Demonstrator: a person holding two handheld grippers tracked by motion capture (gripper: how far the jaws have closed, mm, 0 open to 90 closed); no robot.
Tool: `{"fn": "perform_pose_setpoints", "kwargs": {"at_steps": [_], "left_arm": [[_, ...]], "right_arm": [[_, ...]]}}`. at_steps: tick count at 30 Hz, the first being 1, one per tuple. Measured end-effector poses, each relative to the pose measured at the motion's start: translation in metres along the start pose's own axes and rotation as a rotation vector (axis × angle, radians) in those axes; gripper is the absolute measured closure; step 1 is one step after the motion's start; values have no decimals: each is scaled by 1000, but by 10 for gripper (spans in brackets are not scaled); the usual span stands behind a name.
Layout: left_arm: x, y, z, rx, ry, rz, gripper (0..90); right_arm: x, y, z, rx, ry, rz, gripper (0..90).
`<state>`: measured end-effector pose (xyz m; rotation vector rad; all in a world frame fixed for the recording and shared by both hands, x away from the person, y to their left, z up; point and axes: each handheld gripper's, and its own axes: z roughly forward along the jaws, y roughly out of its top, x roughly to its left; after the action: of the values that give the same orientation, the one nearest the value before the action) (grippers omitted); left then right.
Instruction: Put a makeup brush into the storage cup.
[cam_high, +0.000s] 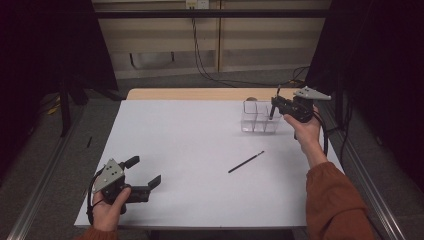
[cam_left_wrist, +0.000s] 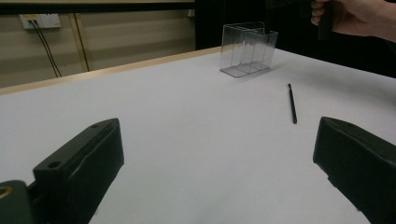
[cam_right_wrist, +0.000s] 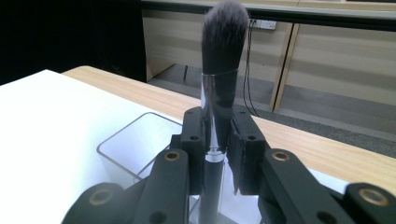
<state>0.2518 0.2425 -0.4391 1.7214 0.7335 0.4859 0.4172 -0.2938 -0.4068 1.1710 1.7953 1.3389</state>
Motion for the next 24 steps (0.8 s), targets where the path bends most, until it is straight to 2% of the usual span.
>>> {"fn": "perform_pose_setpoints", "kwargs": {"at_steps": [7,21,24], "left_arm": [[0,0,1,6,0,0,19],[0,0,0,1,6,-1,20],[0,0,0,3,6,3,21]], "right_arm": [[-3,-8,3,9,-16,12,781],[-7,-14,5,25,-14,16,777],[-8,-15,6,22,-7,36,747]]}}
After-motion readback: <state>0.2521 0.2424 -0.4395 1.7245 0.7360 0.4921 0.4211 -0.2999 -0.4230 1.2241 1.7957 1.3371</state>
